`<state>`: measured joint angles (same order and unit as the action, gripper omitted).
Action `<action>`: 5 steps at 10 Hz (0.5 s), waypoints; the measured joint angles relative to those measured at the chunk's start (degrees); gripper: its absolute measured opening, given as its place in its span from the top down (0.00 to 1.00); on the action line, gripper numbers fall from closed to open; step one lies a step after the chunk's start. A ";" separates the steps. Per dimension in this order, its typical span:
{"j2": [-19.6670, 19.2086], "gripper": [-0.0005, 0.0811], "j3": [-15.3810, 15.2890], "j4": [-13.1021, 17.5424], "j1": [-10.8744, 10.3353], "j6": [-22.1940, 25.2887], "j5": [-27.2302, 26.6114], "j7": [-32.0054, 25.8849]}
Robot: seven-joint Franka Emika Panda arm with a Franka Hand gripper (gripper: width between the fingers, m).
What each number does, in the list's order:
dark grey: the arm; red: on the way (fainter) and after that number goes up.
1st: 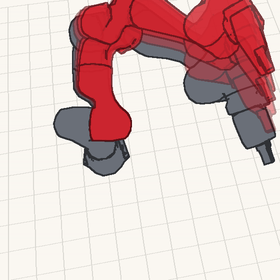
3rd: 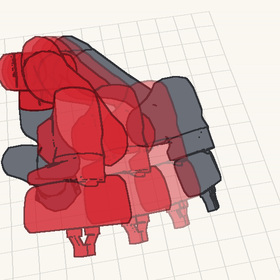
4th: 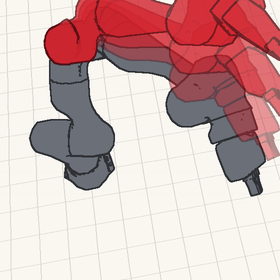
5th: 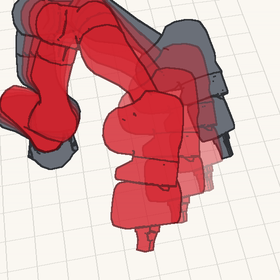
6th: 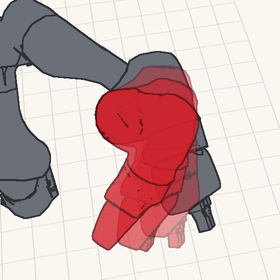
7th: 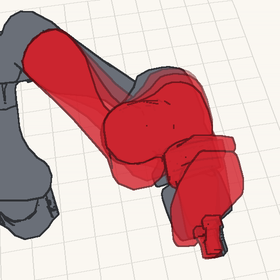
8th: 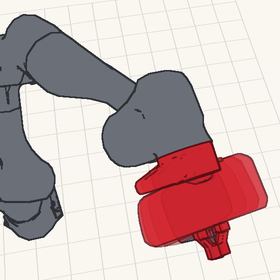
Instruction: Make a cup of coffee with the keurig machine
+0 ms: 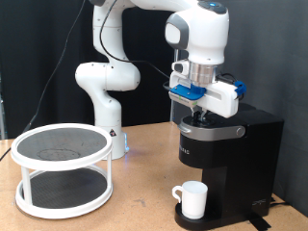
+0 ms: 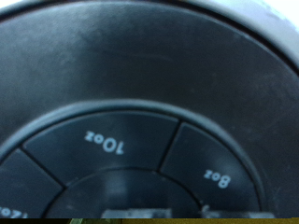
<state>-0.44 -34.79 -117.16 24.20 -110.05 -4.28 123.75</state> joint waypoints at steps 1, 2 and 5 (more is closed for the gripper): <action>0.00 0.99 -0.15 0.01 0.00 0.01 0.17 0.00; 0.03 0.99 -0.30 0.01 0.00 0.01 0.18 0.00; 0.66 0.99 -0.58 -0.68 0.00 -1.23 -2.81 -3.39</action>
<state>0.23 -35.36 -117.84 24.20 -111.28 -7.09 120.35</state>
